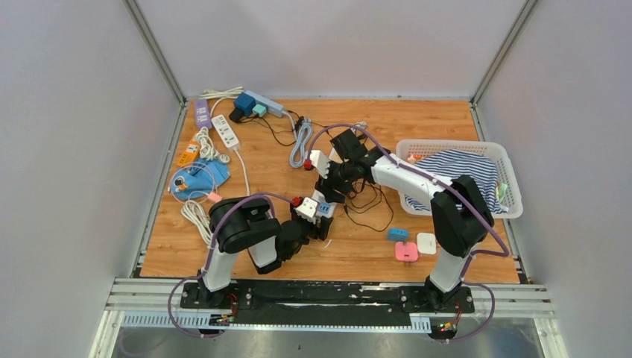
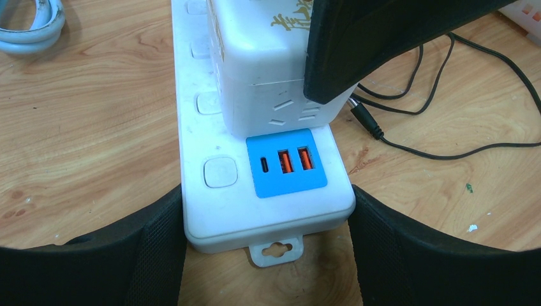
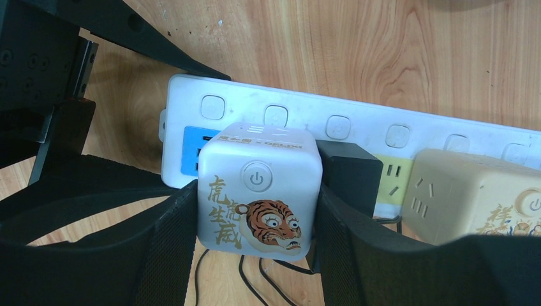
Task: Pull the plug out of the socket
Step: Remove the plug from the socket.
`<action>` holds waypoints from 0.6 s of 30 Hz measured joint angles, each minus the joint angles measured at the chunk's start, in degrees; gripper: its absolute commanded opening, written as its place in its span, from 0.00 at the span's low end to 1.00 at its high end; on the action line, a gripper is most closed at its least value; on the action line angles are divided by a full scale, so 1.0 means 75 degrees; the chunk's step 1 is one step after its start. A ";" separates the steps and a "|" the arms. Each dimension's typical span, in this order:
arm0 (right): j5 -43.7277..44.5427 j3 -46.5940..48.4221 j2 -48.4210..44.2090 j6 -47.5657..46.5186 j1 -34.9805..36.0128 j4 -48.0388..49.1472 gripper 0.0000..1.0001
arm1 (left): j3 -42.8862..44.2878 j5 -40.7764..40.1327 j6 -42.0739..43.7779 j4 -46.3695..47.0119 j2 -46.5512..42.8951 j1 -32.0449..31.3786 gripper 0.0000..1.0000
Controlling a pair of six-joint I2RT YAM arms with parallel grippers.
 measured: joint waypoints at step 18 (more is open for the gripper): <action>0.0006 -0.0012 -0.0099 0.0073 -0.0093 -0.0230 0.00 | 0.0012 0.0224 -0.0009 0.0000 0.0000 -0.0006 0.00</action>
